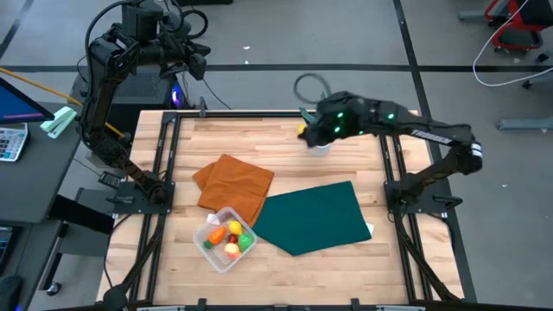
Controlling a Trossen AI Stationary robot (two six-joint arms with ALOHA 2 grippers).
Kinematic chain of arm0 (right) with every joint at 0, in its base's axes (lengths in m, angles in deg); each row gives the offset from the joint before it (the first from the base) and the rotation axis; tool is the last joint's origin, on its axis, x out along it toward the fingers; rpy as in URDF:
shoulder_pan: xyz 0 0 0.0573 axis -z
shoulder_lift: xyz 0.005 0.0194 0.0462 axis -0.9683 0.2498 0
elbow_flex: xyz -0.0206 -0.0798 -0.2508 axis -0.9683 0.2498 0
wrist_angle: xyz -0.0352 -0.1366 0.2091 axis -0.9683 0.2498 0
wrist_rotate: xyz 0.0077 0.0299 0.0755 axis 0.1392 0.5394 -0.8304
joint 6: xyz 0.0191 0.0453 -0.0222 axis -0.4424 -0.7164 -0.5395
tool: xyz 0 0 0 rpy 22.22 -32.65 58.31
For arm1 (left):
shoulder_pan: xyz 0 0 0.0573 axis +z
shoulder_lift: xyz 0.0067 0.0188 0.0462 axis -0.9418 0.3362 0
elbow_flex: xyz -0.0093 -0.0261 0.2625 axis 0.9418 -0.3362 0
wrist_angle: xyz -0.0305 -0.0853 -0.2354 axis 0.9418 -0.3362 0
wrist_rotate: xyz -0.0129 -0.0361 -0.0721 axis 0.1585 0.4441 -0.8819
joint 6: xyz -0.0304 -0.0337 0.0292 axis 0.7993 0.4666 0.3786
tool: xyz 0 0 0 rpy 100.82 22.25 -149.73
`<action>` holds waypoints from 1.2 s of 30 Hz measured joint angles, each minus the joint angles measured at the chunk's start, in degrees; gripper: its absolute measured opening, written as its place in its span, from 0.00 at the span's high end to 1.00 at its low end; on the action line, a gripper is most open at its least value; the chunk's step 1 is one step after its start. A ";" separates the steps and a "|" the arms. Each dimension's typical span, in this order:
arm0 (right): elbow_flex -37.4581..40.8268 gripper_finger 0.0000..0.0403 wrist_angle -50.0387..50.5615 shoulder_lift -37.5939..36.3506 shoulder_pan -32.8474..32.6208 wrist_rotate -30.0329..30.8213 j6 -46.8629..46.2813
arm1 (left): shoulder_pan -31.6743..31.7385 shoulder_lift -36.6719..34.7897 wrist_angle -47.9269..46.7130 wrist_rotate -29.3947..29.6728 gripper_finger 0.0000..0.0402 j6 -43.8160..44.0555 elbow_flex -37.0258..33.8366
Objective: Pick and placing Produce into tupperware
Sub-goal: Put the lemon into the transparent container
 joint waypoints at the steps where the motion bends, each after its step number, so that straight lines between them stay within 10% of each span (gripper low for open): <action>1: 0.00 0.64 -1.38 1.08 -0.98 -0.91 1.08 | 0.01 0.00 0.00 -0.01 0.94 -0.28 0.00; 14: 0.01 0.64 1.37 9.58 -10.30 -5.11 22.57 | 0.00 0.00 -0.24 0.01 0.94 -2.79 0.00; 36: 3.55 0.64 5.29 16.31 -28.90 -3.50 33.58 | -3.64 0.13 1.67 -0.01 0.93 -2.67 0.00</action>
